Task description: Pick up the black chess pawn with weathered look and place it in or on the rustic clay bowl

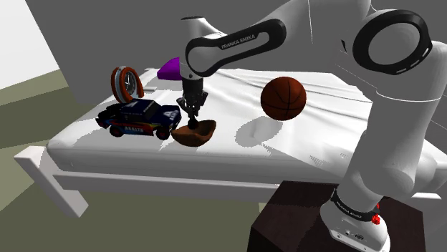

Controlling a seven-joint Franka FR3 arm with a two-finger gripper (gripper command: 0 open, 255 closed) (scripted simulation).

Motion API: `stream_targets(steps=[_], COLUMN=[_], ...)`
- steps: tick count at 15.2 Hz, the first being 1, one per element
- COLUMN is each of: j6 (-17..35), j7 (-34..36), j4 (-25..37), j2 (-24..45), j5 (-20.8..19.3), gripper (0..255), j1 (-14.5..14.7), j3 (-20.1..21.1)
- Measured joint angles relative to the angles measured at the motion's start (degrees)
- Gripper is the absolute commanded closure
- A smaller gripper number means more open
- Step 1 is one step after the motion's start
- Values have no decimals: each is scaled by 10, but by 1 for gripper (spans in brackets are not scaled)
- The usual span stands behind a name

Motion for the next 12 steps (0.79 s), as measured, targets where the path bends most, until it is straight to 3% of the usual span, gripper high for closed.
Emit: stream_targets(steps=[2, 3, 9, 12], j6=[1, 1, 1, -32], j7=[0, 0, 0, -4], j4=[-1, -1, -1, 20], j2=[0, 0, 0, -13], j5=[0, 0, 0, 3], gripper=[255, 0, 0, 0], j1=[0, 0, 0, -2], j3=[0, 0, 0, 0])
